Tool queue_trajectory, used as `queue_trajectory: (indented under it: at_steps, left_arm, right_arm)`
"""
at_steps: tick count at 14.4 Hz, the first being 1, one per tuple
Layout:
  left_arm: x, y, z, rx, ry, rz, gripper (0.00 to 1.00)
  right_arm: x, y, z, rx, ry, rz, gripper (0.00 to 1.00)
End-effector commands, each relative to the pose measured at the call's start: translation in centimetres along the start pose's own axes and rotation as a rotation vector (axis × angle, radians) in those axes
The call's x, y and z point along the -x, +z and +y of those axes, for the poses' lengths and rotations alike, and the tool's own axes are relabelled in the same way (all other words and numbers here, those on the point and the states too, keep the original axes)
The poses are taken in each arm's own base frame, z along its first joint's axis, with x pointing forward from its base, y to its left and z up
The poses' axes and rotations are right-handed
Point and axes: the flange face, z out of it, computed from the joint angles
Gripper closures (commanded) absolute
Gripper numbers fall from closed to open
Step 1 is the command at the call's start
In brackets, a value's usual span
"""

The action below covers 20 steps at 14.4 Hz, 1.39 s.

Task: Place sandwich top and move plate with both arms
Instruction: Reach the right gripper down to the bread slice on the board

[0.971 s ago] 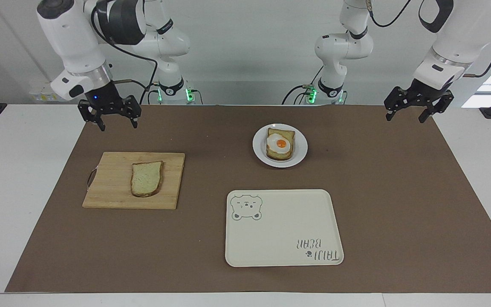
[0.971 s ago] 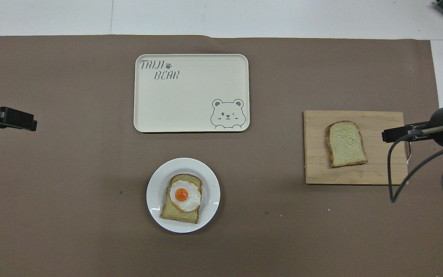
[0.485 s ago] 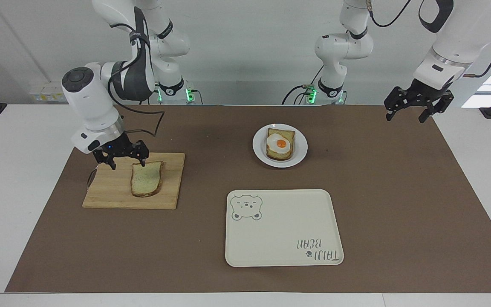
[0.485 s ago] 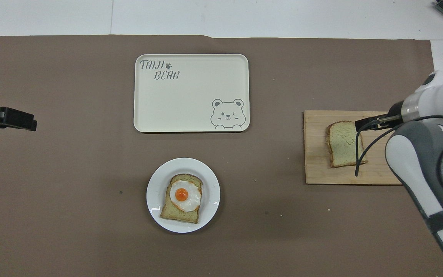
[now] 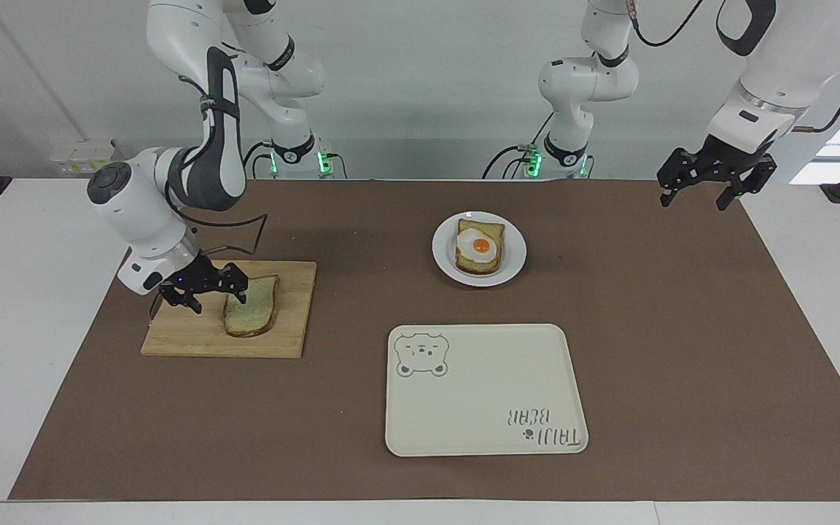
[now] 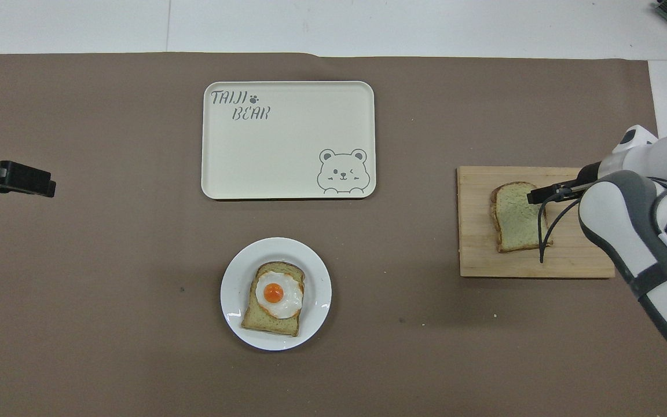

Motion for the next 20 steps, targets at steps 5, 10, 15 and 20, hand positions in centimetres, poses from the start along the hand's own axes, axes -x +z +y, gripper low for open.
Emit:
queue_trajectory:
  at_steps: [5, 10, 15, 20]
  left_arm:
    - [0.5, -0.1, -0.1, 0.01, -0.011, -0.006, 0.0]
    - [0.6, -0.2, -0.1, 0.01, -0.012, -0.004, 0.0]
    - [0.5, -0.1, -0.1, 0.01, -0.011, -0.006, 0.0]
    - [0.5, -0.1, -0.1, 0.01, -0.011, -0.006, 0.0]
  right_arm:
    - [0.7, 4.4, -0.4, -0.006, -0.025, -0.002, 0.0]
    - [0.8, 4.0, 0.2, -0.042, -0.029, -0.028, 0.0]
    - [0.1, 3.1, 0.0, -0.071, -0.005, -0.001, 0.32]
    - [0.0, 3.2, -0.2, -0.071, 0.019, 0.0, 1.0]
